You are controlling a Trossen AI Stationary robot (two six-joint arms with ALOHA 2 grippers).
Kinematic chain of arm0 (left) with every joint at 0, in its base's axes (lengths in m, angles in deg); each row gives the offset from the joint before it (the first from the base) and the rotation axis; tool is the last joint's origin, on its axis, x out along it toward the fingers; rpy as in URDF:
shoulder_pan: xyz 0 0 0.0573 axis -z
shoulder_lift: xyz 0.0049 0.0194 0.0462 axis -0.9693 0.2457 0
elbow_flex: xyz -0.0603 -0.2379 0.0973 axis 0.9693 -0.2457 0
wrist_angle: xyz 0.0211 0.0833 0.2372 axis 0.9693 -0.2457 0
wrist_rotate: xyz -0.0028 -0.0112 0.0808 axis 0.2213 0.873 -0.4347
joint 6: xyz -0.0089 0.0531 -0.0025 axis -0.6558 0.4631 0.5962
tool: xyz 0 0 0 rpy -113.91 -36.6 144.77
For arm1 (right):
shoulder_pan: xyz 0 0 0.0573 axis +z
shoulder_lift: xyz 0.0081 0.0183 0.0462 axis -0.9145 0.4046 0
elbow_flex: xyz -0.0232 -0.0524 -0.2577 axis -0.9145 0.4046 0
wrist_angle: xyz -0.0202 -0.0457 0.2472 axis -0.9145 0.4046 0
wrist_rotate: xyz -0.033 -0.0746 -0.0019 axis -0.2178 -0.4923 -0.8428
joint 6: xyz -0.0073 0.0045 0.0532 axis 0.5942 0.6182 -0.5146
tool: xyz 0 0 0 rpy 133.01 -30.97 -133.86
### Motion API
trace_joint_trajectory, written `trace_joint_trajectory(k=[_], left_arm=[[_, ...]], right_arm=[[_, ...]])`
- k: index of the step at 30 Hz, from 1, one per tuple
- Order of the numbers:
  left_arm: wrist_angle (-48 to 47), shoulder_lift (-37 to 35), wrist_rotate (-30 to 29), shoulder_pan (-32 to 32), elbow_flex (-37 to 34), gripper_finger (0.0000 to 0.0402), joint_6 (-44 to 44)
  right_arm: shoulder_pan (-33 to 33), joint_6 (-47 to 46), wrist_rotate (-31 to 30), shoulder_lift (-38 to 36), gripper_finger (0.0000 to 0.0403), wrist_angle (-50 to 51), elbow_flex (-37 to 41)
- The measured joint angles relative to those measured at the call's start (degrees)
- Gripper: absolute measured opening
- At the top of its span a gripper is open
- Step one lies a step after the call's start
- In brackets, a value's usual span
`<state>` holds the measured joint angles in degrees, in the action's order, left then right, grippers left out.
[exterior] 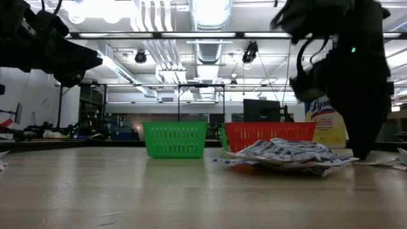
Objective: Pick & Place First Aid Supplies
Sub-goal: Put the green bandage pack into the top green bin
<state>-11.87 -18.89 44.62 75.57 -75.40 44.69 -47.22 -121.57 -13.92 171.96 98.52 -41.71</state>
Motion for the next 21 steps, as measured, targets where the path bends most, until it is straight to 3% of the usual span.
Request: trace_joint_trajectory(k=[8,13,21], left_arm=[[0.0,0.0,0.0,0.0,0.0,0.0108,0.0],[0.0,0.0,0.0,0.0,0.0,0.0108,0.0],[0.0,0.0,0.0,0.0,0.0,0.0108,0.0]], right_arm=[[0.0,5.9,4.5,-12.3,0.0027,-0.9,-0.1],[0.0,8.5,3.9,-20.4,0.0027,-4.7,-0.2],[-1.1,14.6,-13.0,-28.7,0.0027,-14.3,-0.2]])
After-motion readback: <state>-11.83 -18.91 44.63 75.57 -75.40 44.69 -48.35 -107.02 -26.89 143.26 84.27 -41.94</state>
